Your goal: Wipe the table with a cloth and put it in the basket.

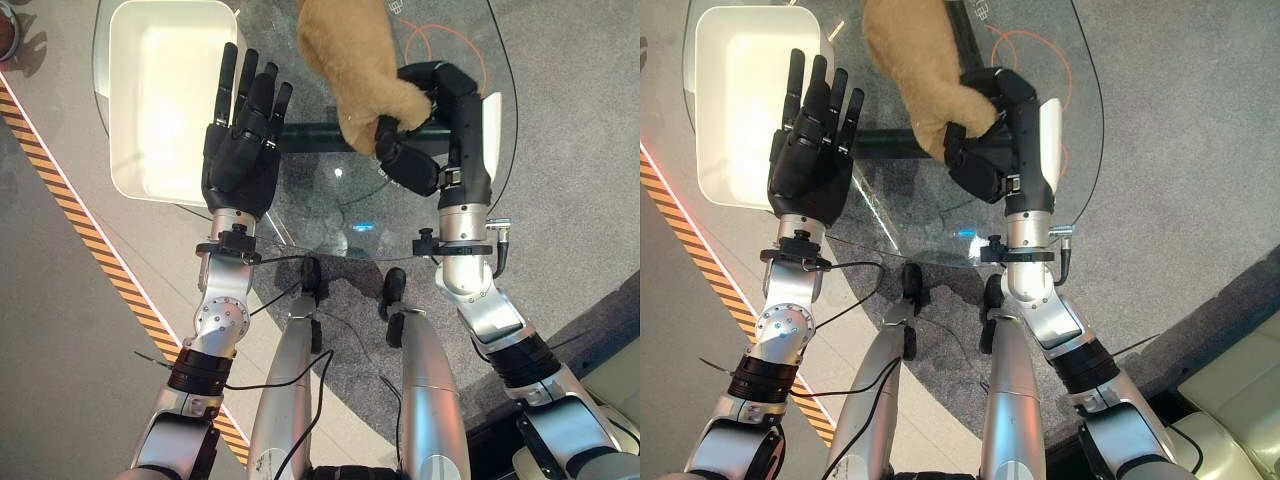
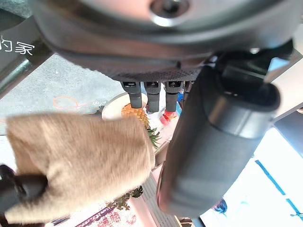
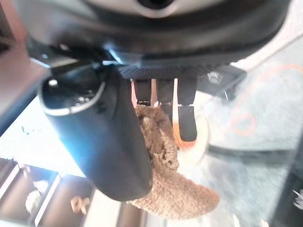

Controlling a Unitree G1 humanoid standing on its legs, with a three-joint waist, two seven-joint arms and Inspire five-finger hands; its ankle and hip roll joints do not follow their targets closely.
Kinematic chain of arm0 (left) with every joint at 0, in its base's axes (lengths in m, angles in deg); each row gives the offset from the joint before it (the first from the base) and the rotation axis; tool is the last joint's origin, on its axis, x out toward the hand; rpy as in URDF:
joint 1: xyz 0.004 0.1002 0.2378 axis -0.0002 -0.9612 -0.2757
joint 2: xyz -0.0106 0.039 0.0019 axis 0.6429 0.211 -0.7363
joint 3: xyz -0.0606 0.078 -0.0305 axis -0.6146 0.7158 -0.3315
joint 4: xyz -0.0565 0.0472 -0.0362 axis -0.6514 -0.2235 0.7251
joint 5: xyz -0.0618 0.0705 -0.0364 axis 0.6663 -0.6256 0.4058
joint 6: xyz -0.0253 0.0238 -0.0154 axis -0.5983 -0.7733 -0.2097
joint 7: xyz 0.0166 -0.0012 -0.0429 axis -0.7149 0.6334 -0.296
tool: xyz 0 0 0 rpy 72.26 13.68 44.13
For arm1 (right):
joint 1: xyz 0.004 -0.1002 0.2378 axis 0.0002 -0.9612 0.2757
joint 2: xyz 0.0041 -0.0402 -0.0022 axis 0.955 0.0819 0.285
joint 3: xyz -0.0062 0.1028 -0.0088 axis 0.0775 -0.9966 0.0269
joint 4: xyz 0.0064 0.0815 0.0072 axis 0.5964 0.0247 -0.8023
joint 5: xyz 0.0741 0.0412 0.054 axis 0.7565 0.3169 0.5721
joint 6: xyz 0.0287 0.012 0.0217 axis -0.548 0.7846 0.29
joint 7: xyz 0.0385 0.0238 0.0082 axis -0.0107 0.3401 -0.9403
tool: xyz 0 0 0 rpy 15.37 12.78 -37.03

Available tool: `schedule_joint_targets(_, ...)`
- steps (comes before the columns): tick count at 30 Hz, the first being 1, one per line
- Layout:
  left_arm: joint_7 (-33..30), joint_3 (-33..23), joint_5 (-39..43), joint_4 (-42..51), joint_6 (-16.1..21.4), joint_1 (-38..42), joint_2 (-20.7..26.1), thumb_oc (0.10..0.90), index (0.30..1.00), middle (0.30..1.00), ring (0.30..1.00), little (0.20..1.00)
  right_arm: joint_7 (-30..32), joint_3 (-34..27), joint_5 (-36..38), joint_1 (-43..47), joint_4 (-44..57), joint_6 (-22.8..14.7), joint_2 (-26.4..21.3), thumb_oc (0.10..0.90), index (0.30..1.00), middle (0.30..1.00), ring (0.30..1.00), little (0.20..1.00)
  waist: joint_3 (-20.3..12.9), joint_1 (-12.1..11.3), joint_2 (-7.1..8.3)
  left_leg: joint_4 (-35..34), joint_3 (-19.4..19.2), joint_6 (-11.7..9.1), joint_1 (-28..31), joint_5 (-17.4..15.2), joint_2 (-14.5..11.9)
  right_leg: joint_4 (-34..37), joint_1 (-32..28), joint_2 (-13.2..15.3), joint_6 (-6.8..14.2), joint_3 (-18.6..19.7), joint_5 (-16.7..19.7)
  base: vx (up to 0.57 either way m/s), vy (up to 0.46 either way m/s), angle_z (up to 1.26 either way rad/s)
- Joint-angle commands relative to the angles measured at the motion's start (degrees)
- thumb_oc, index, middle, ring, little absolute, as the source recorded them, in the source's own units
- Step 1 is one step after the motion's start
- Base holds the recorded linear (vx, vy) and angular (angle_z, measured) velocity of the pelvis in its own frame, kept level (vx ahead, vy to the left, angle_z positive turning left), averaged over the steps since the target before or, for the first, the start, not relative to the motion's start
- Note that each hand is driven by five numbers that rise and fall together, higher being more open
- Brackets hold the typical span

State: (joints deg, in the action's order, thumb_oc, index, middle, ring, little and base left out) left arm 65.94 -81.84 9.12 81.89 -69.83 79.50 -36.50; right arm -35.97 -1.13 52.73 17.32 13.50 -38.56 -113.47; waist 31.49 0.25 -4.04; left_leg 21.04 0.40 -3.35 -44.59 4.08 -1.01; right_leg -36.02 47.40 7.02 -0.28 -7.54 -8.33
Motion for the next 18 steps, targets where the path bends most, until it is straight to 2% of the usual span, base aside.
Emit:
schedule_joint_targets(1, 1.7, -2.7, 0.1, 10.0, 3.4, 3.2, 0.0, 0.8, 0.9, 0.9, 0.9, 0.9, 2.5, -4.5, -4.0, 4.8, 17.1, -11.8, 2.1, 0.1, 0.3, 0.3, 0.3, 0.2, -1.7, 0.2, 0.91, 2.1, -4.1, 3.1, 3.4, -6.6, 3.5, 5.6, -3.5, -3.6, 1.4, -1.0, 1.4, 0.0, 0.0, 0.0)
schedule_joint_targets(10, 1.2, -2.7, -0.1, 10.0, 1.7, 3.8, -0.1, 0.8, 0.9, 0.9, 0.9, 0.9, -1.2, -2.9, -2.3, 5.2, 17.6, -11.3, 2.3, 0.1, 0.3, 0.3, 0.3, 0.2, -1.7, 0.2, 0.92, 2.1, -4.2, 3.1, 3.2, -6.5, 3.6, 5.7, -3.3, -3.7, 1.3, -0.9, 1.4, 0.0, 0.0, 0.0)
schedule_joint_targets(18, 2.4, -2.0, 0.4, 9.1, 0.7, 5.1, -0.1, 0.8, 0.9, 0.9, 0.9, 0.9, -5.1, -0.1, -1.3, 6.9, 16.9, -9.1, 2.0, 0.1, 0.3, 0.3, 0.3, 0.2, -1.7, 0.1, 0.94, 1.9, -4.4, 2.9, 3.5, -6.3, 3.6, 6.2, -3.8, -3.6, 1.2, -1.0, 1.4, 0.0, 0.0, 0.0)
